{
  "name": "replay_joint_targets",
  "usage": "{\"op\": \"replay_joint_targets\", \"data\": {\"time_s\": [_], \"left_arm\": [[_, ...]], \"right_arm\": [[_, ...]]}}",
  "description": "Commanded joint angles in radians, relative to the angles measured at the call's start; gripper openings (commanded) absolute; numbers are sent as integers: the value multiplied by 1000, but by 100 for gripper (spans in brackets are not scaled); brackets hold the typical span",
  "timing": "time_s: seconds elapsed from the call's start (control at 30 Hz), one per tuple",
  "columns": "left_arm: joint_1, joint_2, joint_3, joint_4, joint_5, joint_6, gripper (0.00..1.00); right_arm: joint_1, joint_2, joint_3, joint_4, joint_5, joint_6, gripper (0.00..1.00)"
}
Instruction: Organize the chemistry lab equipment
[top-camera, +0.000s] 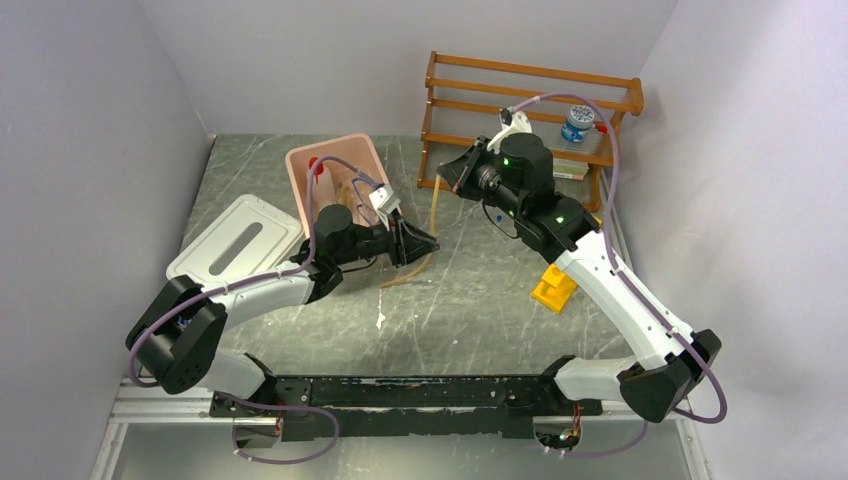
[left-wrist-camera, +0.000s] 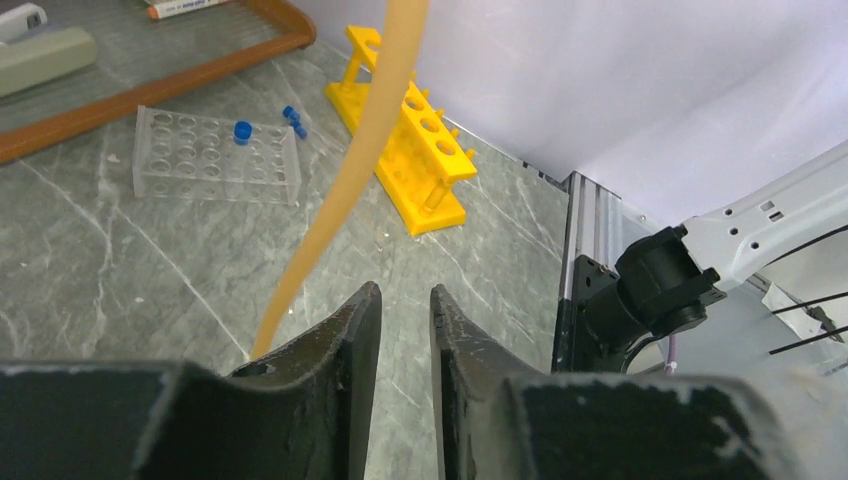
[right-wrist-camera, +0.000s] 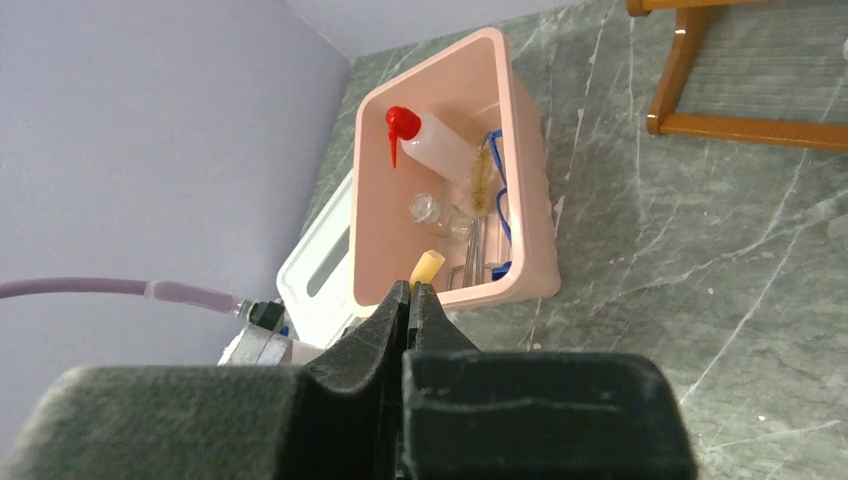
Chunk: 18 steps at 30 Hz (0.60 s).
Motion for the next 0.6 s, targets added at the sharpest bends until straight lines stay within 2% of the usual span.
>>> {"op": "replay_joint_targets", "data": {"time_s": [0.0, 0.13, 0.23, 0.33, 0.43, 0.57], "left_arm": [[-9, -13, -5, 95, -4, 40, 32], [-9, -18, -1, 83, -93, 51, 53], [-9, -29, 1, 66, -192, 62, 59], [-9, -14, 21, 71, -190, 77, 60], [-10, 24, 55, 98, -116, 64, 58], [-12, 82, 92, 168, -19, 40, 48]], "right_arm": [[-16, 3, 33, -13, 4, 17, 0], [-21, 6, 43, -15, -8, 23, 0], [-26, 6, 52, -20, -13, 24, 0], [-31, 6, 62, -23, -22, 26, 0], [-36, 5, 64, -22, -34, 29, 0], [-42, 3, 62, -15, -55, 39, 0]]}}
